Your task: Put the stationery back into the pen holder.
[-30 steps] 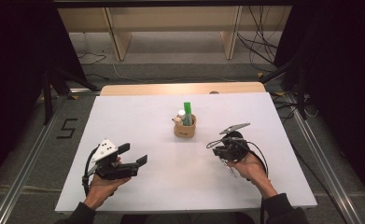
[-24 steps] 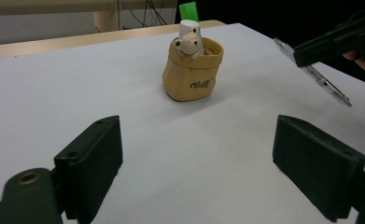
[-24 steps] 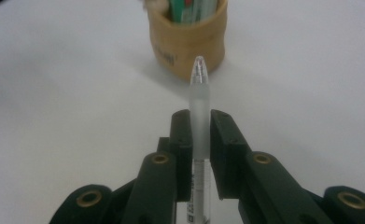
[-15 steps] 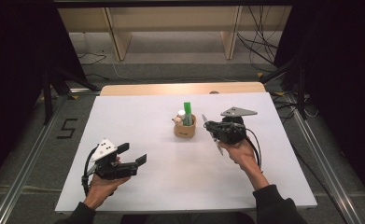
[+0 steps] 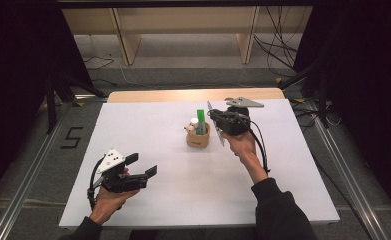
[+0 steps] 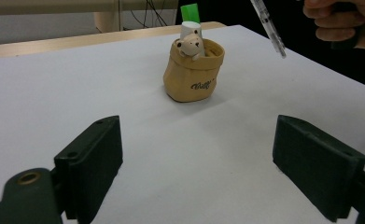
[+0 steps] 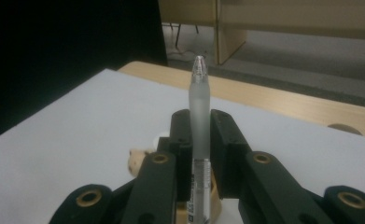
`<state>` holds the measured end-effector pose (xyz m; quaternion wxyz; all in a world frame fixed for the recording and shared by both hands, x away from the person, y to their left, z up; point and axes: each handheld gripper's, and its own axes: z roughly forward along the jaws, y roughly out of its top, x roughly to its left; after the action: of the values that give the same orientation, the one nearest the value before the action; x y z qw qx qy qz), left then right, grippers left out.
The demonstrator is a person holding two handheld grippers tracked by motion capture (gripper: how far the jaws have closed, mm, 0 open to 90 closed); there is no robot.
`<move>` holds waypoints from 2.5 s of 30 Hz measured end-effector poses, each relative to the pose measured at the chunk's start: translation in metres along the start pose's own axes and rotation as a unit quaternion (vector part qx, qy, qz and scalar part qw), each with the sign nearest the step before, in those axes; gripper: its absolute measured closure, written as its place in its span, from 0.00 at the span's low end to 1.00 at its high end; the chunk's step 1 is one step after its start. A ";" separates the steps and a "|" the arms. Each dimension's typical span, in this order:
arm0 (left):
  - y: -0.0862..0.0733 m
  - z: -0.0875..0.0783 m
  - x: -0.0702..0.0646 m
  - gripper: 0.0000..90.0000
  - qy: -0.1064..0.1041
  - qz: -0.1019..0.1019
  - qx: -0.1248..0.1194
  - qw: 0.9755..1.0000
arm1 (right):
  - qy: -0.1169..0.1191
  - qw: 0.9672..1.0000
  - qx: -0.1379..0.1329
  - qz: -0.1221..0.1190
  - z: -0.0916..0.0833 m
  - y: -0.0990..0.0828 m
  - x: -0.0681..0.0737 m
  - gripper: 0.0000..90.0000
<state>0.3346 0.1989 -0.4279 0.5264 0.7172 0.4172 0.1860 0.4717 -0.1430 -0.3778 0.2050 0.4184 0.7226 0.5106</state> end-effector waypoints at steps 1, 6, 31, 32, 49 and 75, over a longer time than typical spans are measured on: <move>0.000 0.000 0.000 0.17 0.000 0.000 0.000 1.000 | 0.000 1.000 -0.006 0.004 0.003 0.001 0.000 0.89; 0.000 -0.001 0.000 0.17 -0.001 -0.001 -0.001 1.000 | -0.006 1.000 -0.028 0.013 0.018 0.006 -0.001 0.89; 0.000 -0.001 0.000 0.17 -0.002 0.000 -0.002 1.000 | -0.015 0.998 -0.064 0.022 0.068 0.008 0.005 0.89; 0.000 -0.001 0.000 0.17 -0.003 0.000 -0.002 1.000 | -0.015 0.997 -0.065 0.025 0.070 0.008 0.004 0.89; 0.000 -0.001 -0.001 0.17 -0.004 0.001 -0.002 1.000 | -0.014 0.998 -0.066 0.015 0.074 -0.010 0.006 0.89; 0.000 -0.001 -0.001 0.17 -0.003 0.002 -0.002 1.000 | -0.006 0.998 -0.067 -0.005 0.072 -0.022 0.007 0.89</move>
<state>0.3334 0.1990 -0.4273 0.5283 0.7178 0.4138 0.1856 0.5112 -0.0990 -0.4256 0.2391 0.4032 0.6876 0.5545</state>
